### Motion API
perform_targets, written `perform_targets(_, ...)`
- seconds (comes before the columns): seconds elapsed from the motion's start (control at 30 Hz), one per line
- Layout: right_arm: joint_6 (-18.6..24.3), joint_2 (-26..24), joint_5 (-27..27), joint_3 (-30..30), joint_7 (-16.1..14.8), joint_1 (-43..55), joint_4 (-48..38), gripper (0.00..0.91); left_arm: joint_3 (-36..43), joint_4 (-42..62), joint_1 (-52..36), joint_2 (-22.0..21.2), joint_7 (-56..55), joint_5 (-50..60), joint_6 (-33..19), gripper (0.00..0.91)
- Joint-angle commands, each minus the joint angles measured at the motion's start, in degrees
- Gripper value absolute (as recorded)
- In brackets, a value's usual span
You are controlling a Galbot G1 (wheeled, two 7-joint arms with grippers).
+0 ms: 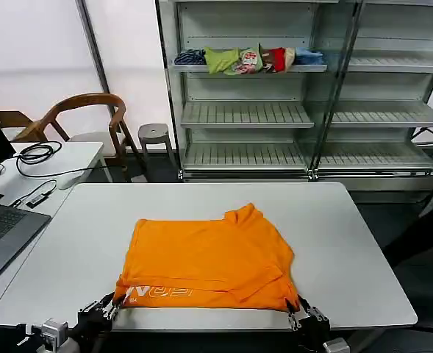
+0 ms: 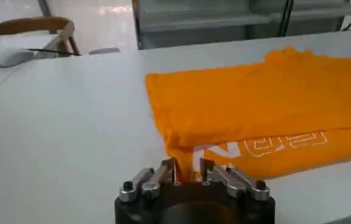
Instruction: Fold and organize the clothes.
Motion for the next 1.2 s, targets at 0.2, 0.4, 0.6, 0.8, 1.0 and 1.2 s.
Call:
perform_targets(0.2,-0.56,-1.98,4.27,10.34,-1.24,-0.22,5.56,0.907,-7.97,-5.39,0.12,4.24,2.06,-5.56,2.49,0.907)
perform_targets(0.4,-3.84,-2.13,5.36,4.22,1.18,15.40,-0.07,0.907,-2.59,-0.66,-9.69,7.37,0.10,-6.89,-0.04,0.907)
perform_targets(0.6,-6.77,-0.98,8.33,-4.77,3.99,31.51,-8.98,0.907,2.05,4.85,-19.58,8.94,-0.84,-8.03,0.42,0.907)
perform_targets(0.8,-9.88,1.42,8.40,-12.01,6.43,45.69,-17.19,0.907,8.13,10.80,-28.62,8.47,-2.26,-8.15,0.85,0.907)
perform_targets(1.0,-12.07,4.43,8.62,-16.72,6.61,54.46,-25.87,0.907,14.34,18.18,-36.67,7.48,-2.41,-8.01,1.13,0.907)
perform_targets(1.2,-12.10,7.26,9.48,-18.52,6.43,59.61,-34.64,0.907,19.66,26.27,-43.24,6.74,-2.07,-7.48,0.80,0.907)
